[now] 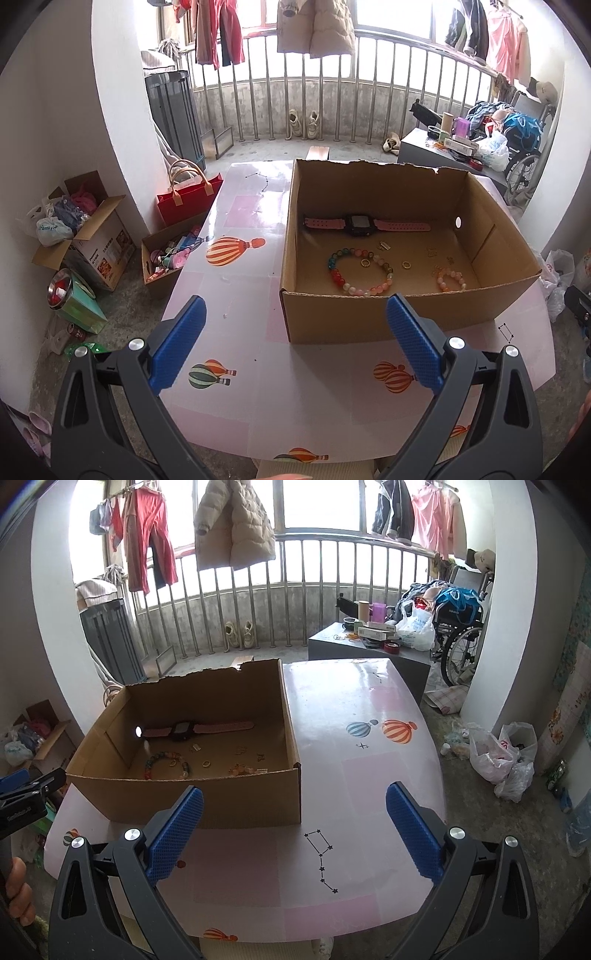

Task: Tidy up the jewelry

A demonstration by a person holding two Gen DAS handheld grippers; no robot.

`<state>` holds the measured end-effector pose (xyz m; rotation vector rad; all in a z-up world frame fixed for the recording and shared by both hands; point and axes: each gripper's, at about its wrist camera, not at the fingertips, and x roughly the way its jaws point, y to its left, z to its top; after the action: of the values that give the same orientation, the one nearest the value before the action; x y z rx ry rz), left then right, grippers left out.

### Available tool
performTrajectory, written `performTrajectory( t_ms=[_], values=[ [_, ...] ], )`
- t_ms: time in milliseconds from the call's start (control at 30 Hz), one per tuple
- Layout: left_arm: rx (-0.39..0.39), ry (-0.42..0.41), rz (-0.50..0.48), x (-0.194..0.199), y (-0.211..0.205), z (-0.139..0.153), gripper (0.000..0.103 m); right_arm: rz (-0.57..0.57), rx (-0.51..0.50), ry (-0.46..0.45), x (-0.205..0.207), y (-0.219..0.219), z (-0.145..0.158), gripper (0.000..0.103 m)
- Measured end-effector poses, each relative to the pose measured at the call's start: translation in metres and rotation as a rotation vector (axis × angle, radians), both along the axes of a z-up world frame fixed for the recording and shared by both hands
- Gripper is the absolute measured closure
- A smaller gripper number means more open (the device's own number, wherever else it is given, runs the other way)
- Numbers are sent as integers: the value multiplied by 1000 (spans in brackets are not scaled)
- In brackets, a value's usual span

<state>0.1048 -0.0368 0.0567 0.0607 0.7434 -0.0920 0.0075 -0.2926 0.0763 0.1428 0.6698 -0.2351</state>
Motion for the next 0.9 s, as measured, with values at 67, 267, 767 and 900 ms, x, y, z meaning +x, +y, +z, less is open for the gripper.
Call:
performTrajectory(
  t_ms=[67,267,767,900],
  values=[
    [-4,0,-5,0,-1,-3,9,7,-1,-11,-1,1,-2,6],
    [-5,-8,-15,-1,-3,-6,9,17,1,-44,-4,2,-1,6],
    [-7,8,-34,-1,-10,-7,9,11,6,-55,-6,0,1,6],
    [-6,9,-34,-1,-10,-7,9,10,6,-54,-6,0,1,7]
  ],
)
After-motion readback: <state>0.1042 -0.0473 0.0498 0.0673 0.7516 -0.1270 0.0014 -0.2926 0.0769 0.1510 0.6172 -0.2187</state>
